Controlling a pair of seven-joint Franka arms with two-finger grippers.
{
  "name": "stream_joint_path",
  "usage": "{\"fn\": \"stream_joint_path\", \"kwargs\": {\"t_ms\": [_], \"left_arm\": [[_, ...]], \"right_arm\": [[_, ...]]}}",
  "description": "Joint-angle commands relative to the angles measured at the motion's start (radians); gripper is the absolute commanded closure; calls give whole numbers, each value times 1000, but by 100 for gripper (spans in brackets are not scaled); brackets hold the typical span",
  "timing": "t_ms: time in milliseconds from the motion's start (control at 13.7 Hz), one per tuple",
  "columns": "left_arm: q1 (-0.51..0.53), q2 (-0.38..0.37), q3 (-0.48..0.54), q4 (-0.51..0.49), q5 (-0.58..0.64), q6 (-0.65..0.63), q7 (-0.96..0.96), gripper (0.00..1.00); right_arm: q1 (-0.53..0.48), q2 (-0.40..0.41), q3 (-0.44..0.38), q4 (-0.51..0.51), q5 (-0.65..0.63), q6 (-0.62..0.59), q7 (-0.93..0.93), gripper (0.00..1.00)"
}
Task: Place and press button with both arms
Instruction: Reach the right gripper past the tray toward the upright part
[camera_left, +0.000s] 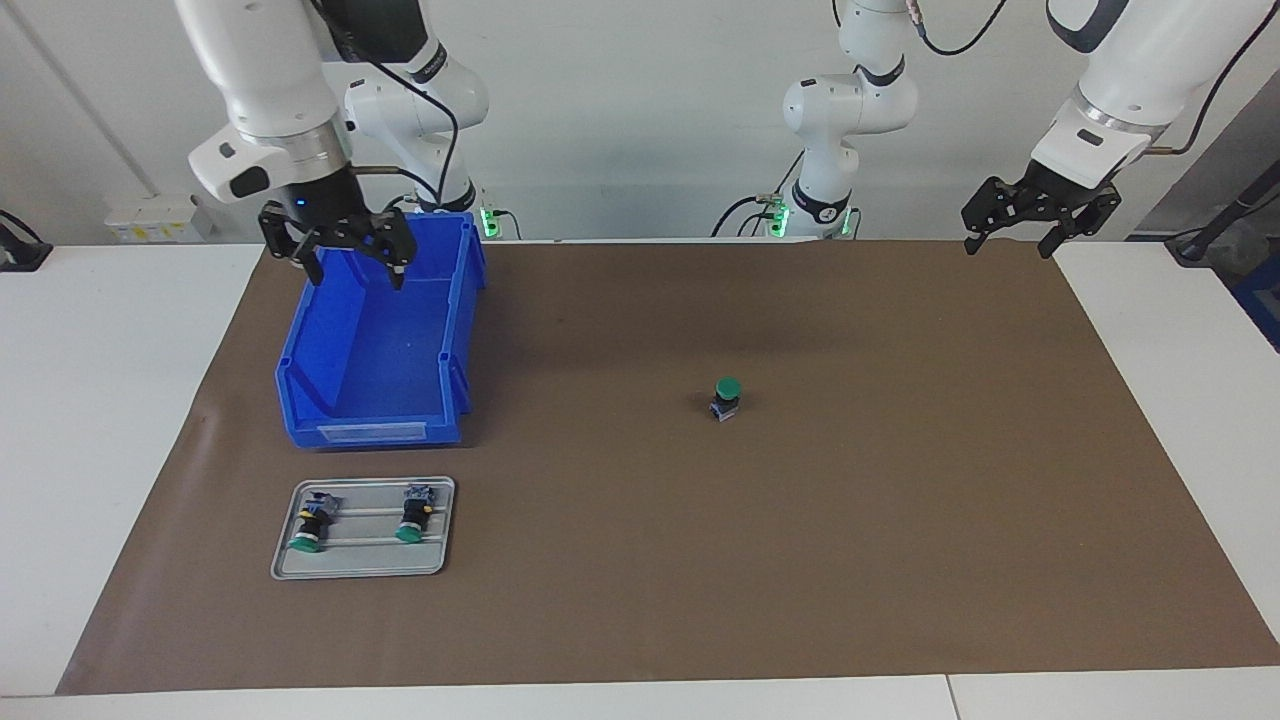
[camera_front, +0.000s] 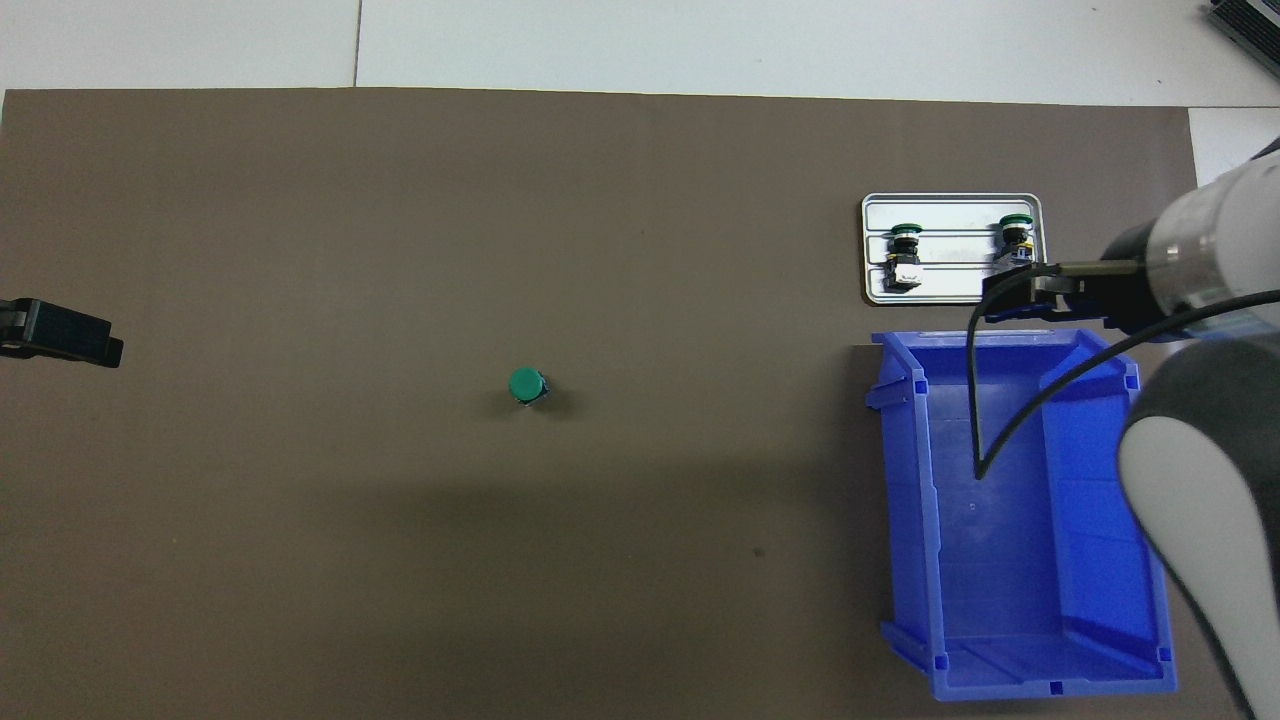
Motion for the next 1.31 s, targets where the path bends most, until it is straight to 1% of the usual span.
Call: {"fn": "stream_joint_path", "kwargs": {"t_ms": [0, 146, 291, 510, 656, 801, 874, 947, 1238], "left_arm": [[19, -18, -13, -19, -3, -6, 1, 0], [19, -18, -12, -19, -3, -6, 1, 0], [19, -18, -12, -17, -3, -6, 1, 0], [19, -18, -12, -19, -3, -6, -1, 0], [19, -18, -12, -17, -3, -6, 1, 0], [19, -18, -13, -19, -3, -5, 1, 0], [19, -18, -13, -19, -3, -5, -1, 0], [19, -18, -12, -17, -3, -6, 1, 0], [19, -18, -12, -19, -3, -6, 1, 0]], "right_arm": [[114, 87, -3, 26, 51, 91, 122, 0], [241, 219, -3, 76, 53, 195, 325, 0], [344, 348, -3, 157, 50, 281, 418, 0], [433, 466, -3, 242, 48, 373, 513, 0], [481, 526, -3, 256, 33, 429, 518, 0], [521, 605, -1, 256, -63, 519, 517, 0], [522, 627, -1, 254, -73, 556, 515, 0], [522, 638, -1, 254, -71, 567, 514, 0], [544, 640, 6, 225, -64, 567, 500, 0]]}}
